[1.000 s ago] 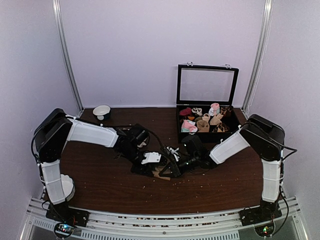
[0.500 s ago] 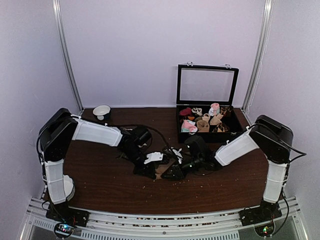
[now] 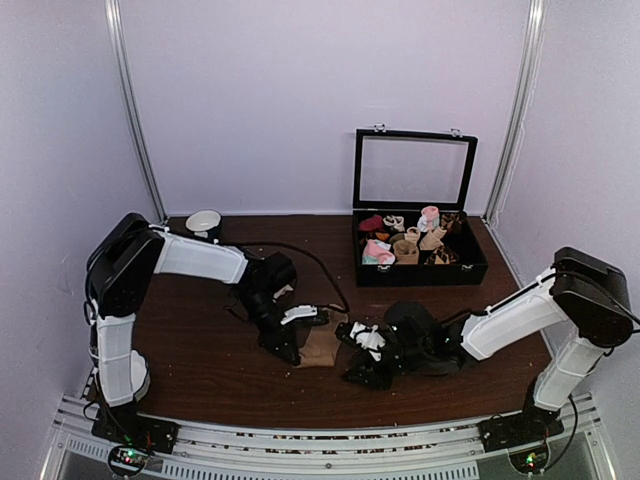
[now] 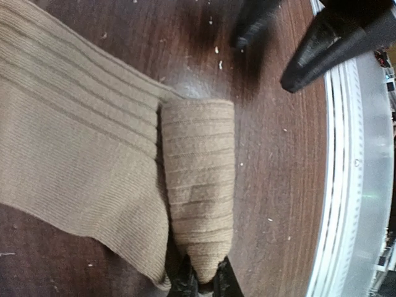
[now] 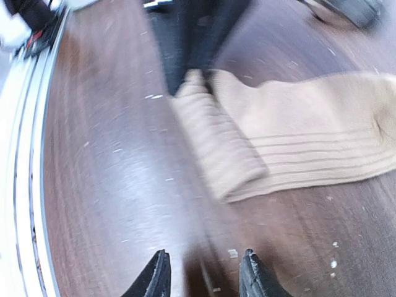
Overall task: Roll the socks
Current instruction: Roll the sock at the center of the board.
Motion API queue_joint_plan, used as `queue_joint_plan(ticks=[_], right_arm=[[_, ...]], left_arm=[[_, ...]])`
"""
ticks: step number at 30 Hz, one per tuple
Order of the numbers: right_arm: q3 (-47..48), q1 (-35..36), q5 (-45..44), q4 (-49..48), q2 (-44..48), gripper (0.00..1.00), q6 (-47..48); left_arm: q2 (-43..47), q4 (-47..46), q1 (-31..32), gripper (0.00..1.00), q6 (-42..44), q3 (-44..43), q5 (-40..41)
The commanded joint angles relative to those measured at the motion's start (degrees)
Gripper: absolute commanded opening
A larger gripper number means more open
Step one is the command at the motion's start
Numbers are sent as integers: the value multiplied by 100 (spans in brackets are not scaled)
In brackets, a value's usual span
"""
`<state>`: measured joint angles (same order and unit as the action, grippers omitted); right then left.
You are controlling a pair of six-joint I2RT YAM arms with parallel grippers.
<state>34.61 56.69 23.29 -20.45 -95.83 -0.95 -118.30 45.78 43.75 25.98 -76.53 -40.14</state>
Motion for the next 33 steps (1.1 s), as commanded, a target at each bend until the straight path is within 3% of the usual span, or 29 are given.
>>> queue_joint_plan(ticks=[1, 9, 17, 27, 33], right_arm=[[-33, 505, -1253, 223, 275, 39, 1023], [770, 1402, -2491, 1012, 58, 38, 2185], [1545, 1443, -2503, 1402, -515, 38, 3099], [1844, 1354, -2470, 1309, -1113, 36, 3343], [1829, 1276, -2523, 1143, -1300, 26, 3120]], left_arm=[[-368, 872, -41, 0, -140, -376, -182], [-1168, 1694, -41, 0, -97, -1254, -397], [-1472, 2192, -75, 0, -12, -1437, -687], [-1553, 2414, -171, 0, 136, -1513, -881], [-1467, 2545, -182, 0, 313, -1447, -1022]])
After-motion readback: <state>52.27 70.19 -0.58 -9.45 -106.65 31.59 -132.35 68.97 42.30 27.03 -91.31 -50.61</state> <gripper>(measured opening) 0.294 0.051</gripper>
